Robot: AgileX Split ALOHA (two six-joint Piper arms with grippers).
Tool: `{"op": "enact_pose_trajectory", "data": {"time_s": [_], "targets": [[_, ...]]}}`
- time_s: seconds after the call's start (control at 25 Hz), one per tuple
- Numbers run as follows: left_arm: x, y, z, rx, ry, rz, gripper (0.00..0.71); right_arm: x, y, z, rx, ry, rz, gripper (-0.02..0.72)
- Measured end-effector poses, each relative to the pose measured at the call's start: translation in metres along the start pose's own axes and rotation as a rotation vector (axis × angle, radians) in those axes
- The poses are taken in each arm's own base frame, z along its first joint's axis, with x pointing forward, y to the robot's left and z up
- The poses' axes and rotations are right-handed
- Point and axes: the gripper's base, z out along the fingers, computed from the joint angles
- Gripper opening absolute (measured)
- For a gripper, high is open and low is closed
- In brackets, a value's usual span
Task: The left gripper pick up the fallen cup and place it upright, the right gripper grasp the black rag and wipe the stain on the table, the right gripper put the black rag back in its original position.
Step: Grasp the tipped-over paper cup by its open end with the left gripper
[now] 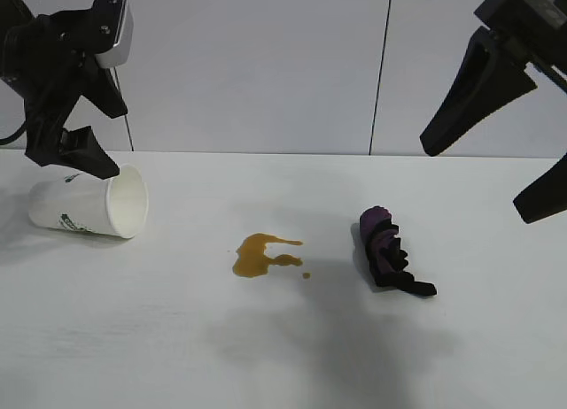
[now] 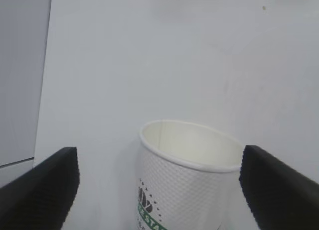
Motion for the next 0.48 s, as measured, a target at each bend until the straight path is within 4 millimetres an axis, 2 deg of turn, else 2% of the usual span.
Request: {"op": "enact_pose_trajectory", "data": {"time_s": [0.32,0.4,0.48], "targets": [[-0.0002,-0.0005,-0.0001,0.008,-0.002,0.019,0.573,-0.0014,-0.0003,0.0000,0.004,-0.016,0.000,0.629],[-0.0003,-0.0010,-0.0001,0.013,-0.003,0.004,0.587,-0.0022,-0.0003,0.0000,0.003,-0.024,0.001,0.629],[0.0001,-0.0009,-0.0001,0.013,0.002,-0.012,0.637,-0.0024,0.0000,0.0000,0.000,-0.026,0.004,0.629]]}}
